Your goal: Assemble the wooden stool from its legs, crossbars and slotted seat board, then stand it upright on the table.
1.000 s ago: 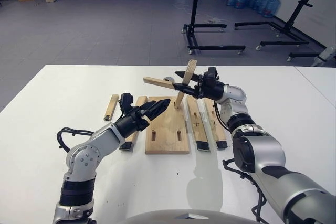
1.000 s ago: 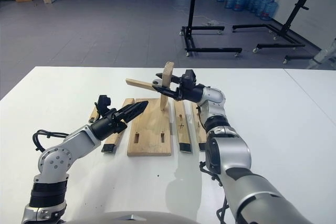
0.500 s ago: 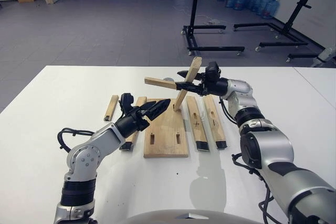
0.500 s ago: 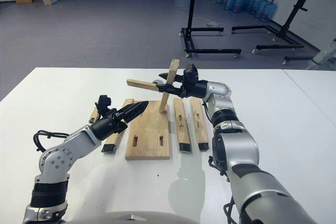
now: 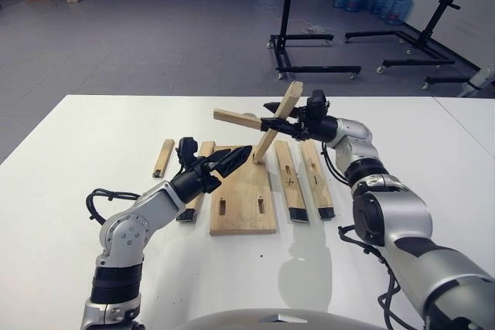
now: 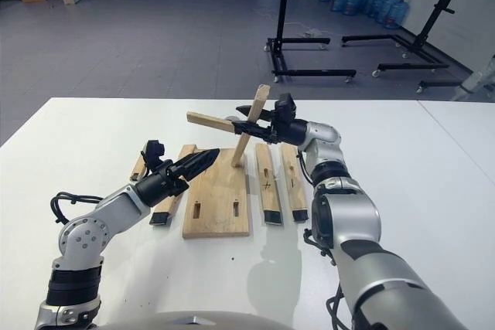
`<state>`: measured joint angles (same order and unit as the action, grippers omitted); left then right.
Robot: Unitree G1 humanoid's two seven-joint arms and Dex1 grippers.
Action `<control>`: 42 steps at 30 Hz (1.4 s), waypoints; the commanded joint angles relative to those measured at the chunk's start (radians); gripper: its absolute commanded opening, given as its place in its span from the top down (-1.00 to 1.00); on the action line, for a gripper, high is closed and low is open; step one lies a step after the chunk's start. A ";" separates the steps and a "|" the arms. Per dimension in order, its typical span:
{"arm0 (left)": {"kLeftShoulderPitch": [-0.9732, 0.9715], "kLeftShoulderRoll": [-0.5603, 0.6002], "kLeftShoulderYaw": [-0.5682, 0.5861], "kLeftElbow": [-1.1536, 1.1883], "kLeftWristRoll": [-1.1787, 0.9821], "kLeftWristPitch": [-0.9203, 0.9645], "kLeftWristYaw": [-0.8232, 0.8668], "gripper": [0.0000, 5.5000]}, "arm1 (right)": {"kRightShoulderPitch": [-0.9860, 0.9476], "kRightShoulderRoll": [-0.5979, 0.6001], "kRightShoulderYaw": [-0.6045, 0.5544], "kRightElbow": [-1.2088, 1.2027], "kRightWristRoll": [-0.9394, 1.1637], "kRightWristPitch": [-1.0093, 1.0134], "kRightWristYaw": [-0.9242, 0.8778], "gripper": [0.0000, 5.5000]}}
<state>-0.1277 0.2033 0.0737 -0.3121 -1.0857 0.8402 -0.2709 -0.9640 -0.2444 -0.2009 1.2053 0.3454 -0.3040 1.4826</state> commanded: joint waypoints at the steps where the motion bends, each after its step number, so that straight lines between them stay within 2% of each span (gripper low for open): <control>1: 0.008 0.001 -0.004 -0.003 0.010 0.014 0.003 -0.96 | -0.035 0.002 -0.030 -0.003 0.010 -0.014 -0.013 0.24; 8: 0.011 0.003 -0.001 -0.011 0.003 0.023 0.005 -0.96 | -0.009 -0.003 0.023 -0.001 -0.070 -0.096 0.009 0.24; 27: 0.000 0.005 0.004 -0.009 -0.005 0.037 0.004 -0.96 | -0.003 -0.011 0.048 0.016 -0.109 -0.095 0.098 0.24; 42: 0.009 0.001 0.001 -0.016 -0.007 0.038 0.007 -0.96 | -0.042 -0.019 0.011 0.023 -0.079 -0.085 0.068 0.24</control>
<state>-0.1243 0.2031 0.0754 -0.3133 -1.0898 0.8604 -0.2706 -0.9803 -0.2533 -0.1872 1.2280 0.2714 -0.3909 1.5492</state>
